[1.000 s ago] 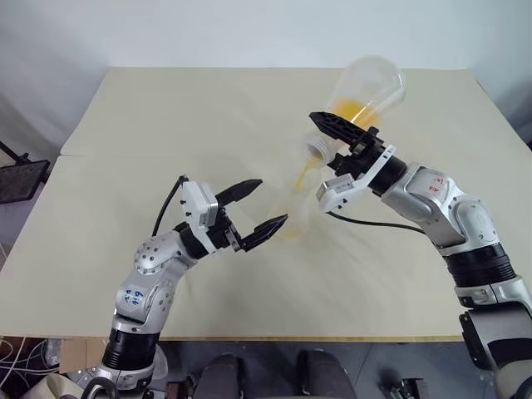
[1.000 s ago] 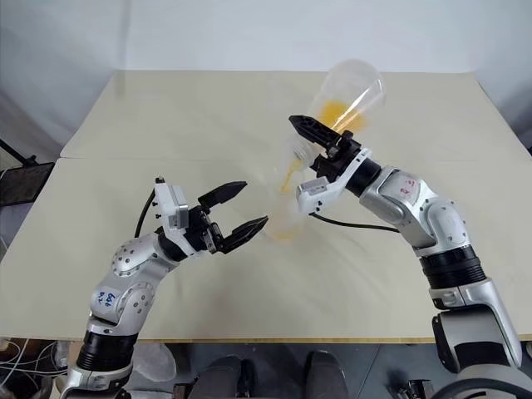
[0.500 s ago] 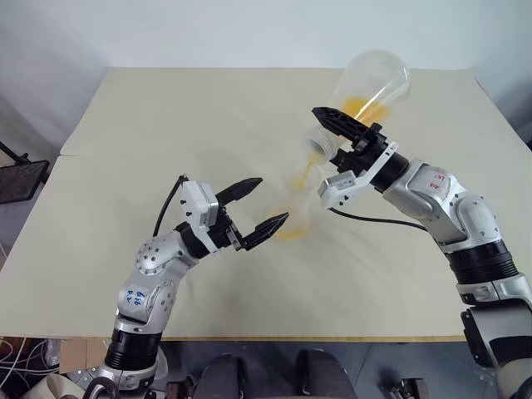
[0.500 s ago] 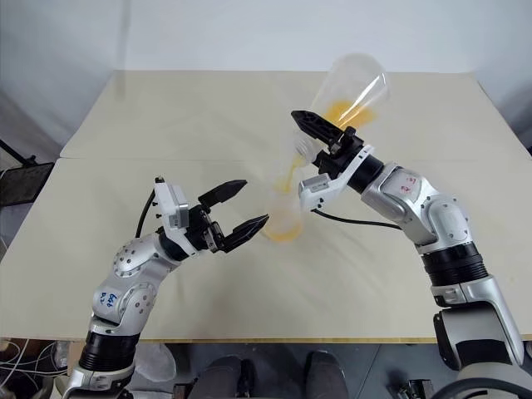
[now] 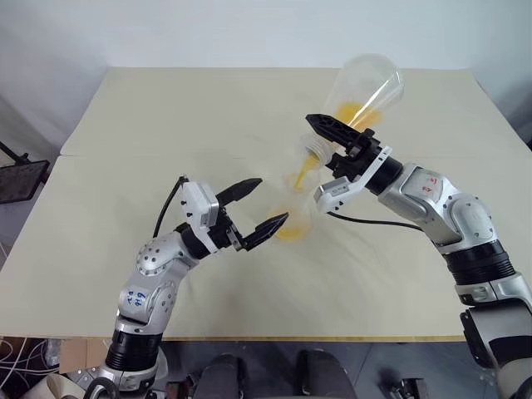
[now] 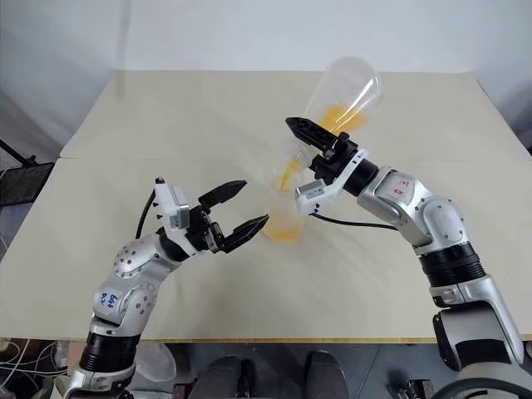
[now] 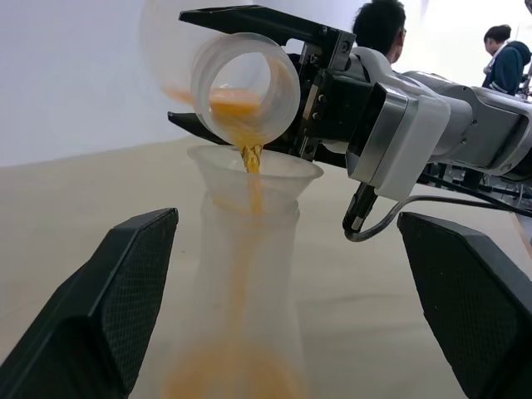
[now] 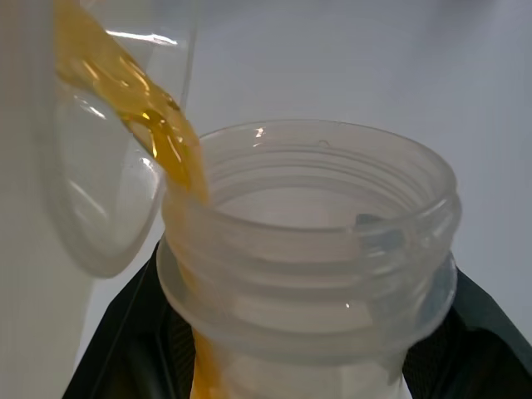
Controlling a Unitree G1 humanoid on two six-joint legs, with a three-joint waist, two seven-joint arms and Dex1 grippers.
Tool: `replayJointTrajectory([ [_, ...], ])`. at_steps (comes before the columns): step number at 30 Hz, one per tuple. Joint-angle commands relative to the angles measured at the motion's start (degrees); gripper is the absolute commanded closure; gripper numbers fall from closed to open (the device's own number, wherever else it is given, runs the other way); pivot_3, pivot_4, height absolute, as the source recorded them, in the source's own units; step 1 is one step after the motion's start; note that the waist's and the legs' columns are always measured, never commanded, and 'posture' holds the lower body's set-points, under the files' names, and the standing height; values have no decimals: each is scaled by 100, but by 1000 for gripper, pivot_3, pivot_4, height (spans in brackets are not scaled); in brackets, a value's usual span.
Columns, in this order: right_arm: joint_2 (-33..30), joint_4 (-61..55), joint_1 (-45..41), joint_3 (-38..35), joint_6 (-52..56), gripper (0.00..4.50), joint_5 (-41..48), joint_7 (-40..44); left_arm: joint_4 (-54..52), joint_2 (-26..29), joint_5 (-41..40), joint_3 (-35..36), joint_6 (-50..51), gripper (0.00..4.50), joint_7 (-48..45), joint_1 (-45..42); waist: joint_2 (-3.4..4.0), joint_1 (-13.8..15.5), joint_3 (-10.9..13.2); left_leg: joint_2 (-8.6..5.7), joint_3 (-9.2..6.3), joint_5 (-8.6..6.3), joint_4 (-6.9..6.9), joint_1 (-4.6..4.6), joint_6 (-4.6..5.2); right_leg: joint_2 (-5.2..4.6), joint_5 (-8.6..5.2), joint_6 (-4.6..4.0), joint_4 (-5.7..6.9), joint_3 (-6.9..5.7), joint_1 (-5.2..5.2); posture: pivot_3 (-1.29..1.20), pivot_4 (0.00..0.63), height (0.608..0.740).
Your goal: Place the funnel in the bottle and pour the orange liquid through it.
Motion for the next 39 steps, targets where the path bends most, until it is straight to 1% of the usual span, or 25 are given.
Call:
replayJointTrajectory([
  [1,-120,-152,-162,-103,11,1936,-45,-246,-240,12,2,10,-155,0,-12,73,0,1,0,0,0,0,0,0,0,0,0,0,0,0,0,0,150,740],
  [23,-141,-238,-160,-81,25,1936,-239,-563,-597,437,-132,500,-275,0,-71,785,0,-5,0,4,1,0,-2,0,-1,-1,0,0,0,1,-2,0,150,740],
  [39,-182,-255,-147,-71,32,1936,-411,-854,-714,386,-181,489,-251,0,57,802,0,-7,0,4,1,0,-2,0,-1,-2,0,0,0,1,-1,0,150,740],
])
